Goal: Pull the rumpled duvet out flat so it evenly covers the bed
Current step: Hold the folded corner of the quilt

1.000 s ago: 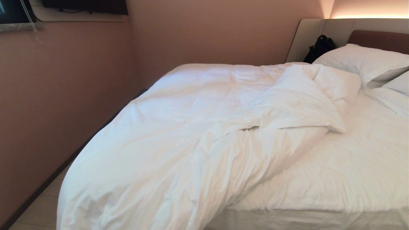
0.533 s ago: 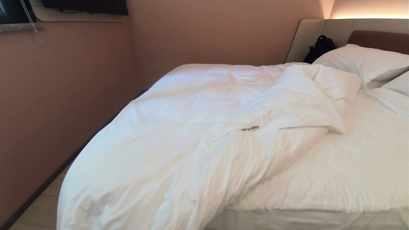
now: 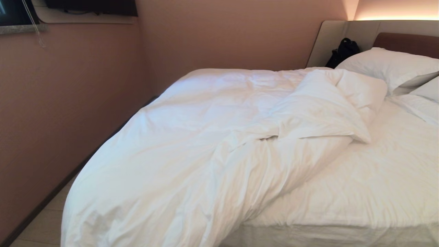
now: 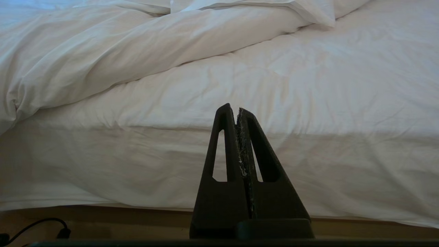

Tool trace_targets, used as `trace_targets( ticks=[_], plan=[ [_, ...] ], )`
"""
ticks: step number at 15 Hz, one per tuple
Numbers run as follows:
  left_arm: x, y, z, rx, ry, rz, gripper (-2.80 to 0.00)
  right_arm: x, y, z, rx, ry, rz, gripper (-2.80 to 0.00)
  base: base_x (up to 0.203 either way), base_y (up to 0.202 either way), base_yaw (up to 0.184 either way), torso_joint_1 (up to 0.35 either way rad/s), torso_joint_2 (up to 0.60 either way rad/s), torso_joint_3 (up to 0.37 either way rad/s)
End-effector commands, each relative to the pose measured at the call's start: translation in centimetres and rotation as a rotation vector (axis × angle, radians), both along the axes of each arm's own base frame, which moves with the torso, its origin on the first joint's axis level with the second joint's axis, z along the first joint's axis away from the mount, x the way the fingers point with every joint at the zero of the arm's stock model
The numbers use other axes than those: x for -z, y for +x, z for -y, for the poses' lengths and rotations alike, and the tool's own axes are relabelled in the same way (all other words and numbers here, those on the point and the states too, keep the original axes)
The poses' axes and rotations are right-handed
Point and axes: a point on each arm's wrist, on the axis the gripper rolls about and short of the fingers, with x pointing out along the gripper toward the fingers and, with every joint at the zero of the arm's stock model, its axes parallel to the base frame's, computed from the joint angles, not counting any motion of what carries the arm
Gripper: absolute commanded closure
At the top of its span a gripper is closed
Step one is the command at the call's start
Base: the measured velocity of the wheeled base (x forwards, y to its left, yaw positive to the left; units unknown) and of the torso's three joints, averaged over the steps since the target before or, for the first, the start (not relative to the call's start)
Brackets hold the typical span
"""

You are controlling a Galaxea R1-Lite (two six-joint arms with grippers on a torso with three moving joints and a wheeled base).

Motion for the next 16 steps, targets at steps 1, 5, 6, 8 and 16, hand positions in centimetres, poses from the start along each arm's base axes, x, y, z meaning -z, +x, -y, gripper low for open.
trace_targets(
  ticks=[1, 5, 6, 8, 16],
  plan=[
    [0.1, -1.0, -0.1, 0.072, 0.007, 0.010, 0.00, 0.0, 0.0, 0.0, 0.000, 0.000, 0.000, 0.00, 0.000, 0.000, 0.000, 0.000, 0.00, 0.000],
    [-0.1, -1.7, -1.5, 0.257, 0.004, 0.015, 0.00, 0.0, 0.0, 0.0, 0.000, 0.000, 0.000, 0.00, 0.000, 0.000, 0.000, 0.000, 0.00, 0.000],
    [0.0, -1.8, -2.0, 0.275, 0.002, 0.007, 0.00, 0.0, 0.0, 0.0, 0.000, 0.000, -0.002, 0.00, 0.000, 0.000, 0.000, 0.000, 0.00, 0.000],
    [0.5, -1.4, -2.2, 0.178, 0.009, -0.009, 0.00, 0.0, 0.0, 0.0, 0.000, 0.000, -0.002, 0.00, 0.000, 0.000, 0.000, 0.000, 0.00, 0.000],
    [2.3, -1.6, -1.7, -0.200, 0.142, 0.055, 0.00, 0.0, 0.0, 0.0, 0.000, 0.000, -0.002, 0.00, 0.000, 0.000, 0.000, 0.000, 0.00, 0.000]
  ],
)
